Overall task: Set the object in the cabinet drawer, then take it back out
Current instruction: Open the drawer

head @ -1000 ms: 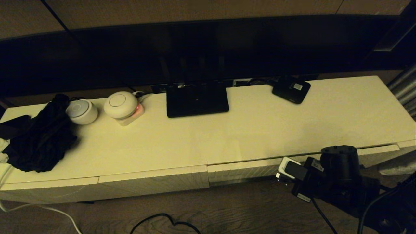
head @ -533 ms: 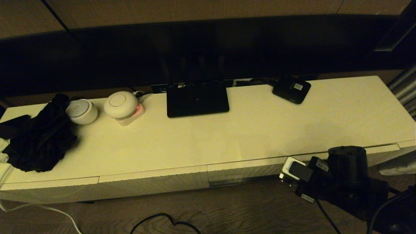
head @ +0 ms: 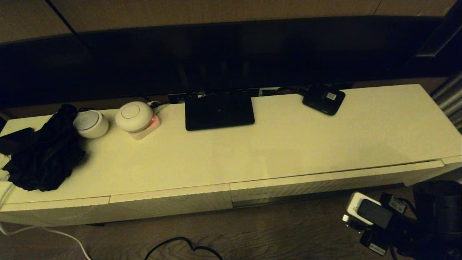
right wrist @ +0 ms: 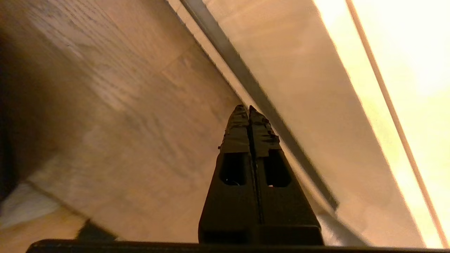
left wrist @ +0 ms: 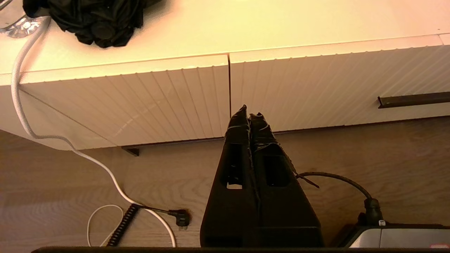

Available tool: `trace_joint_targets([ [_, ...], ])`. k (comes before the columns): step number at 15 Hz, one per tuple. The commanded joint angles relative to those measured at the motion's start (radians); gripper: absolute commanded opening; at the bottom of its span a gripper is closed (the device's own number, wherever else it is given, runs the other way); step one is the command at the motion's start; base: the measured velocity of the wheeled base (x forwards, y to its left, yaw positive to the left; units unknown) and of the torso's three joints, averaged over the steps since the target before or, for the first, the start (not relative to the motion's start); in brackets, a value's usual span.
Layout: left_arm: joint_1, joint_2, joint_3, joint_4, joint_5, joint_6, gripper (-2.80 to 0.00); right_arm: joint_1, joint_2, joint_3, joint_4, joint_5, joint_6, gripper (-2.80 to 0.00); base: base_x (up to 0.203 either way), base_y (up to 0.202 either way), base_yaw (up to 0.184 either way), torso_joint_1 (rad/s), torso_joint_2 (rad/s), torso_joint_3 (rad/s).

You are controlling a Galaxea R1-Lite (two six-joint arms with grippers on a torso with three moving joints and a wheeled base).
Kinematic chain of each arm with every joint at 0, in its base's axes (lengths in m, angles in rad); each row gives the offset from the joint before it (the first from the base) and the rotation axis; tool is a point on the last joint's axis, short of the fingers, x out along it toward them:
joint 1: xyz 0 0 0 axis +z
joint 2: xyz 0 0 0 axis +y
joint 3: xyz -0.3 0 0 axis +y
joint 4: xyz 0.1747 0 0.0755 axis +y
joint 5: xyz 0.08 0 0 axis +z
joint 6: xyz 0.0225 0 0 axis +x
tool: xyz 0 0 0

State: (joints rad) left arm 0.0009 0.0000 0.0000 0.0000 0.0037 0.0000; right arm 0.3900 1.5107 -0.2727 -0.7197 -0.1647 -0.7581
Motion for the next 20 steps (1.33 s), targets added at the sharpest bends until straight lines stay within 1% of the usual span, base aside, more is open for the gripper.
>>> trace_joint_targets([
  [1, 0.001, 0.000, 0.003, 0.000, 0.001, 0.000, -2.80, 0.001, -0.173, 0.017, 0.081, -0.048, 0.048, -2.80, 0.000, 0.000, 0.000, 0.000, 0.00, 0.000],
  [3, 0.001, 0.000, 0.003, 0.000, 0.001, 0.000, -2.80, -0.004, -0.282, 0.014, 0.206, -0.125, 0.105, -2.80, 0.000, 0.000, 0.000, 0.000, 0.00, 0.000],
  [5, 0.001, 0.000, 0.003, 0.000, 0.001, 0.000, -2.80, -0.007, -0.379, 0.008, 0.331, -0.166, 0.161, -2.80, 0.000, 0.000, 0.000, 0.000, 0.00, 0.000],
  [8, 0.001, 0.000, 0.003, 0.000, 0.001, 0.000, -2.80, -0.006, -0.473, 0.035, 0.486, -0.171, 0.183, -2.80, 0.000, 0.000, 0.000, 0.000, 0.00, 0.000],
  [10, 0.001, 0.000, 0.003, 0.000, 0.001, 0.000, -2.80, -0.005, -0.476, 0.039, 0.541, -0.119, 0.177, -2.80, 0.000, 0.000, 0.000, 0.000, 0.00, 0.000],
  [11, 0.001, 0.000, 0.003, 0.000, 0.001, 0.000, -2.80, -0.004, -0.452, 0.039, 0.543, -0.083, 0.165, -2.80, 0.000, 0.000, 0.000, 0.000, 0.00, 0.000],
  [13, 0.001, 0.000, 0.003, 0.000, 0.000, 0.000, -2.80, -0.001, -0.382, 0.040, 0.526, -0.020, 0.099, -2.80, 0.000, 0.000, 0.000, 0.000, 0.00, 0.000],
  [15, 0.001, 0.000, 0.003, 0.000, 0.001, 0.000, -2.80, 0.014, -0.276, 0.047, 0.465, 0.030, 0.054, -2.80, 0.000, 0.000, 0.000, 0.000, 0.00, 0.000],
  [17, -0.001, 0.000, 0.003, 0.000, 0.001, 0.000, -2.80, 0.038, -0.149, 0.060, 0.372, 0.051, 0.014, -2.80, 0.000, 0.000, 0.000, 0.000, 0.00, 0.000],
  [20, 0.001, 0.000, 0.003, 0.000, 0.001, 0.000, -2.80, 0.056, 0.056, 0.091, 0.174, 0.062, -0.094, -2.80, 0.000, 0.000, 0.000, 0.000, 0.00, 0.000],
])
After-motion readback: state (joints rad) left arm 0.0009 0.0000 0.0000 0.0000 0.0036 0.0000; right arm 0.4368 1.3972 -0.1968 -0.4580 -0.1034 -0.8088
